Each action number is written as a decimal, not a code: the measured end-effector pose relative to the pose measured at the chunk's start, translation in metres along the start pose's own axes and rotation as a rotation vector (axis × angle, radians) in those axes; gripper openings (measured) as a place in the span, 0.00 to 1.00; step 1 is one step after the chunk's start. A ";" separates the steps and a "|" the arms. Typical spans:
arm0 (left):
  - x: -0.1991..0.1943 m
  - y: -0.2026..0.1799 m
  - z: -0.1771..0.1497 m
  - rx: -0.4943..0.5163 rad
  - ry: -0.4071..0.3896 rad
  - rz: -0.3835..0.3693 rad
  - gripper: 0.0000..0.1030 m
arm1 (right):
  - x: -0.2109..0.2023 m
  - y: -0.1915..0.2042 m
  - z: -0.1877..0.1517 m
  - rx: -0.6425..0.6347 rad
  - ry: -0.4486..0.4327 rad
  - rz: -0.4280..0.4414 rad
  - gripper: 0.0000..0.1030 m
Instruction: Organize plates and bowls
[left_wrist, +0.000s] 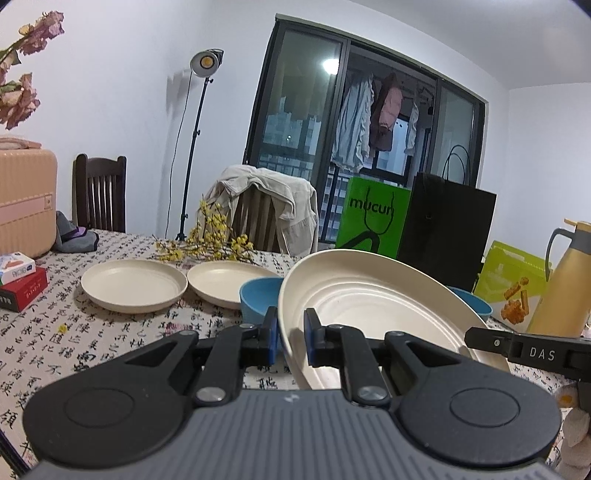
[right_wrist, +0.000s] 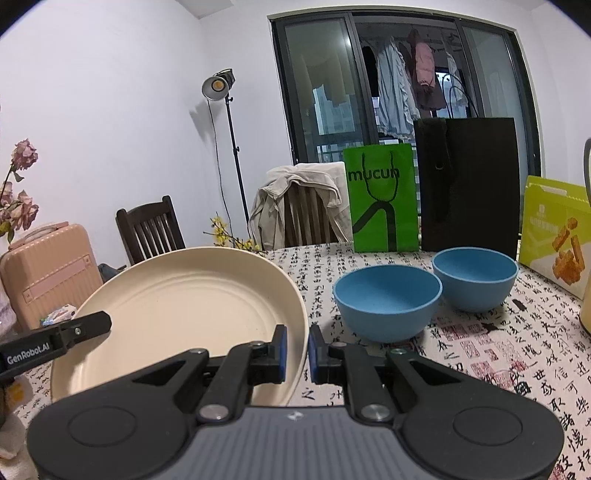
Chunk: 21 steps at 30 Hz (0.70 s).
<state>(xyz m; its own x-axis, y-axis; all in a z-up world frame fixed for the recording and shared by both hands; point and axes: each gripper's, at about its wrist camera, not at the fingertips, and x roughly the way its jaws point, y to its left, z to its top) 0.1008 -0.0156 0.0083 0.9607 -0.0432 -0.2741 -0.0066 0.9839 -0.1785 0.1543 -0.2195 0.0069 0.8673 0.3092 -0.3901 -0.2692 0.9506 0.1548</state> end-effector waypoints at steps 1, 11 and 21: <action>0.001 0.000 -0.002 0.001 0.004 -0.001 0.14 | 0.001 -0.001 -0.001 0.002 0.004 -0.001 0.12; 0.010 0.000 -0.017 0.001 0.048 -0.009 0.14 | 0.004 -0.007 -0.014 0.016 0.034 -0.004 0.11; 0.016 -0.002 -0.030 0.016 0.089 -0.012 0.14 | 0.008 -0.013 -0.025 0.032 0.066 -0.010 0.12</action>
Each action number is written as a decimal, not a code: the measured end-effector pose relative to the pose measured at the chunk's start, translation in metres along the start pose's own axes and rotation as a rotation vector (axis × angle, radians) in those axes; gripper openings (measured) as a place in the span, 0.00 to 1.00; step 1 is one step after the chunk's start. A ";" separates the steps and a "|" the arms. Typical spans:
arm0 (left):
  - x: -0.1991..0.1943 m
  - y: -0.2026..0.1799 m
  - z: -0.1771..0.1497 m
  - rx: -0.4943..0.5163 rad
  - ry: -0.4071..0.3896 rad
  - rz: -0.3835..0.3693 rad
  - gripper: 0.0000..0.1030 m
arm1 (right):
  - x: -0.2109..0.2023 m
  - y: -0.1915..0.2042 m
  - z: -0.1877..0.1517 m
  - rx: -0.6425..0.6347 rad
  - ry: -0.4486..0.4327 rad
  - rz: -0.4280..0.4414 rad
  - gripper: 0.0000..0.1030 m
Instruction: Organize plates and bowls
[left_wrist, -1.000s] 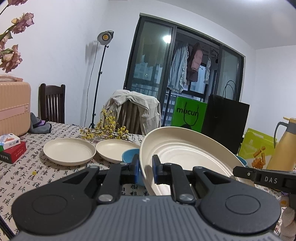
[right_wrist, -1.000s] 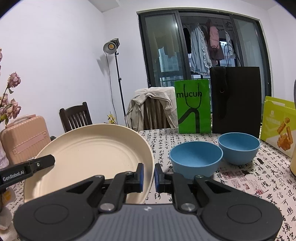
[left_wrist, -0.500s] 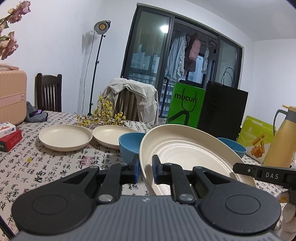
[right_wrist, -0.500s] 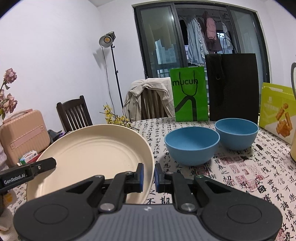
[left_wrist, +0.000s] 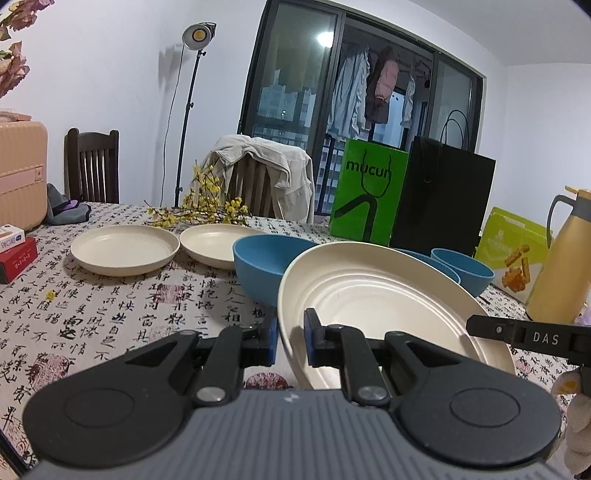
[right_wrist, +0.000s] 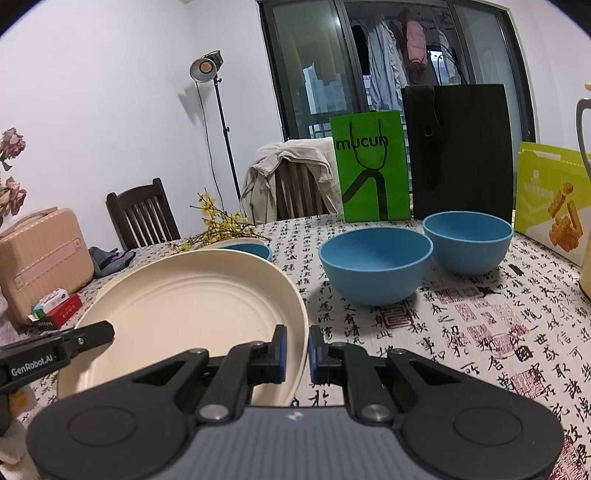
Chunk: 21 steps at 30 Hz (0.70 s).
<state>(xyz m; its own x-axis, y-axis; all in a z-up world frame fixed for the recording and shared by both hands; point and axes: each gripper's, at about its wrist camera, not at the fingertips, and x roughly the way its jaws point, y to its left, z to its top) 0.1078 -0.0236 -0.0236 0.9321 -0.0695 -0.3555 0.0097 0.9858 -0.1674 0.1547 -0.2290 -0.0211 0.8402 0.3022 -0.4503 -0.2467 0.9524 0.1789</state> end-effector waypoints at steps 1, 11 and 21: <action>0.000 0.000 -0.001 0.002 0.004 0.000 0.14 | 0.000 0.000 -0.001 0.000 0.002 0.000 0.12; 0.005 -0.004 -0.014 0.016 0.046 0.004 0.14 | 0.003 -0.004 -0.011 0.006 0.024 -0.006 0.12; 0.015 -0.006 -0.023 0.021 0.082 0.009 0.14 | 0.010 -0.011 -0.020 0.025 0.059 -0.009 0.12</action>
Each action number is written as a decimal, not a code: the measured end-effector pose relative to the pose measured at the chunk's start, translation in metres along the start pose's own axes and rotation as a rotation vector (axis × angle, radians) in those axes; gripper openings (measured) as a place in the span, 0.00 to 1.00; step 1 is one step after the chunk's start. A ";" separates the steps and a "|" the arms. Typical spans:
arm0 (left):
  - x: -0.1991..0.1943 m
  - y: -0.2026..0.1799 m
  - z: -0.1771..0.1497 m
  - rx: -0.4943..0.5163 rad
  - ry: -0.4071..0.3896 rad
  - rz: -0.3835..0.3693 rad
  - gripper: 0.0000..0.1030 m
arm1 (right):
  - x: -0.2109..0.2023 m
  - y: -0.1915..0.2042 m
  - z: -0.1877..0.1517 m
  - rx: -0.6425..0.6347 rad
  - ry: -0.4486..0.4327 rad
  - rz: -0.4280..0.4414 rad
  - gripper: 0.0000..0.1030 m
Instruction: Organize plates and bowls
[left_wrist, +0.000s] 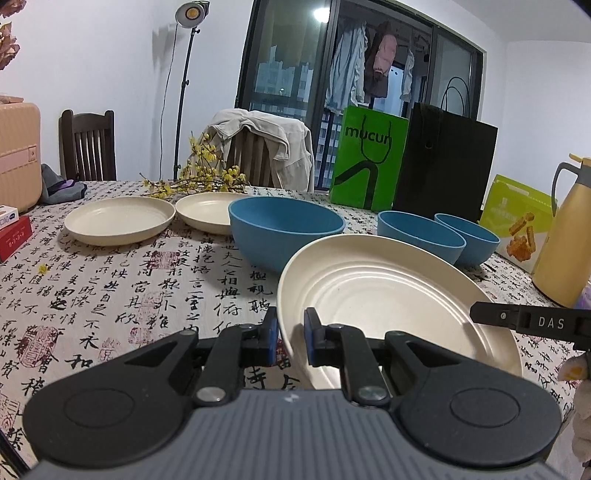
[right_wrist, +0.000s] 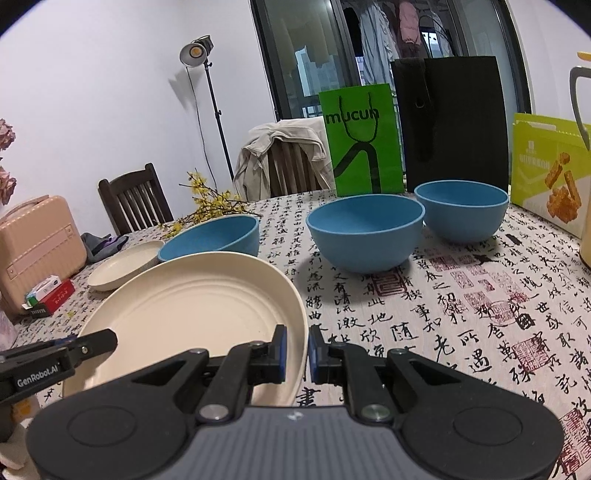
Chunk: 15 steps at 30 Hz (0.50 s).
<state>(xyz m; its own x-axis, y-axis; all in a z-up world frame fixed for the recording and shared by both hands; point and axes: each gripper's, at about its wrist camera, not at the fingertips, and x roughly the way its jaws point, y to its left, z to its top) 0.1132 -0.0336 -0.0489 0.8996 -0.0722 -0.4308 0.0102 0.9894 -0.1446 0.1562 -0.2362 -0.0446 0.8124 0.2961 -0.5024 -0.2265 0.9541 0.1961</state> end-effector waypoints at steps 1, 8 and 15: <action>0.001 0.000 0.000 -0.001 0.003 0.000 0.14 | 0.001 0.000 -0.001 0.001 0.002 -0.001 0.12; 0.007 -0.001 -0.005 -0.006 0.033 -0.002 0.14 | 0.005 -0.003 -0.005 0.008 0.018 -0.005 0.12; 0.015 -0.001 -0.010 -0.009 0.063 0.000 0.14 | 0.010 -0.008 -0.009 0.026 0.043 -0.007 0.11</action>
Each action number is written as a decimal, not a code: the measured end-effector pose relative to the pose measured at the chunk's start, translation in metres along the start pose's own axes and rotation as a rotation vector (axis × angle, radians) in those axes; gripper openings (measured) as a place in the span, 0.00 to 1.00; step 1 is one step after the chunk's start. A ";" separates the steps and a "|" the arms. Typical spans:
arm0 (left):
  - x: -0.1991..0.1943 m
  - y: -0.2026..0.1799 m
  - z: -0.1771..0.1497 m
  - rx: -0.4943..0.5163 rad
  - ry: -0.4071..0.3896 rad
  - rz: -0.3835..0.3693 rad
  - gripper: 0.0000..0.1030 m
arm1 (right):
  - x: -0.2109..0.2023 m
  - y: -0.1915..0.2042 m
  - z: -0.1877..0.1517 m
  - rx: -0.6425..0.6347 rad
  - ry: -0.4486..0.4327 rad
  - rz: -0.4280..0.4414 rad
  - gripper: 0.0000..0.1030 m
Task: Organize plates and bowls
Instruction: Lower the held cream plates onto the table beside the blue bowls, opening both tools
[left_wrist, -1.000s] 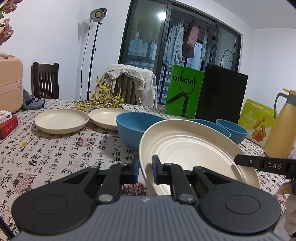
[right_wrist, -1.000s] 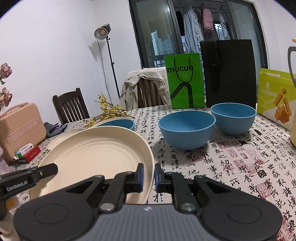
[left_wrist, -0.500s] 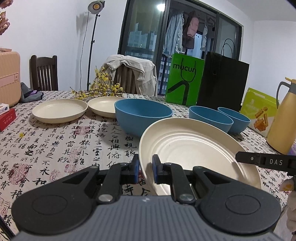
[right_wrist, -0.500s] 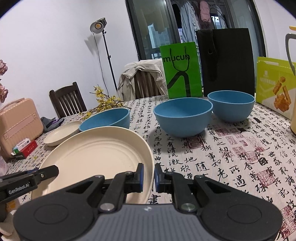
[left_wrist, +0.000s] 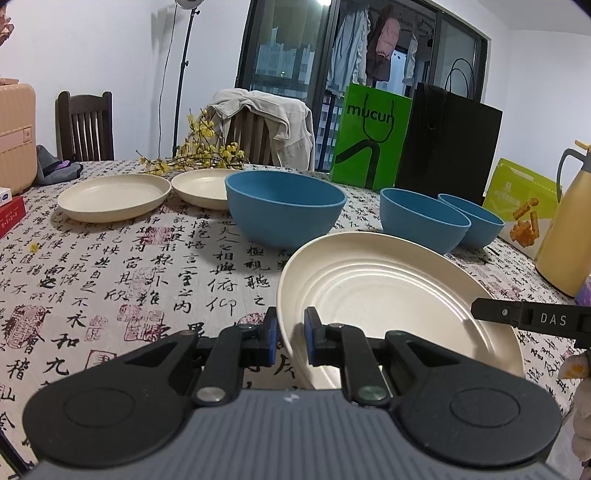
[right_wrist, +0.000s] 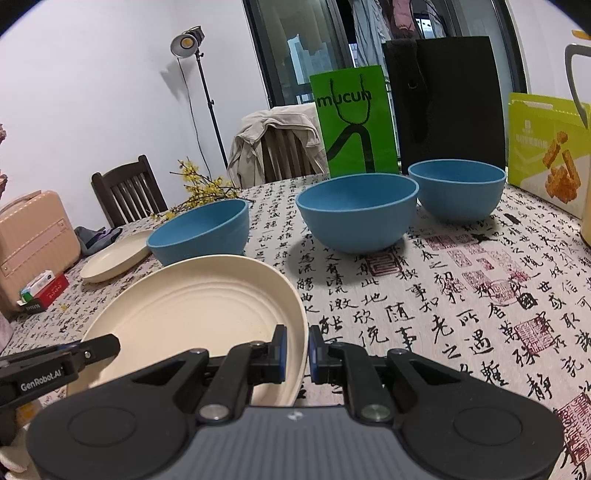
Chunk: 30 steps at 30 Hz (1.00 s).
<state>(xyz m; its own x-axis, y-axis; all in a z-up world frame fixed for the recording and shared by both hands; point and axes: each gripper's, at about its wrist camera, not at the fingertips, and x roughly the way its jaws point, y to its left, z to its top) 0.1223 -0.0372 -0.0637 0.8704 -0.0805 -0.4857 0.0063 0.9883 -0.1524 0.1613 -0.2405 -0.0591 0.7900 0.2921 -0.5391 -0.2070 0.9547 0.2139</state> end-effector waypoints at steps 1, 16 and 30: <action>0.001 0.000 -0.001 -0.002 0.004 0.000 0.14 | 0.001 -0.001 0.000 0.002 0.003 0.000 0.11; 0.017 -0.004 -0.005 -0.014 0.053 -0.003 0.14 | 0.010 -0.010 -0.005 0.021 0.037 -0.009 0.11; 0.027 -0.004 -0.007 -0.024 0.085 0.000 0.14 | 0.017 -0.014 -0.008 0.025 0.053 -0.009 0.11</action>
<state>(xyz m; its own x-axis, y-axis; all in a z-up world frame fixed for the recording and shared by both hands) 0.1422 -0.0445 -0.0825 0.8254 -0.0921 -0.5570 -0.0067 0.9850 -0.1727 0.1734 -0.2487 -0.0778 0.7596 0.2872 -0.5835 -0.1853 0.9556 0.2291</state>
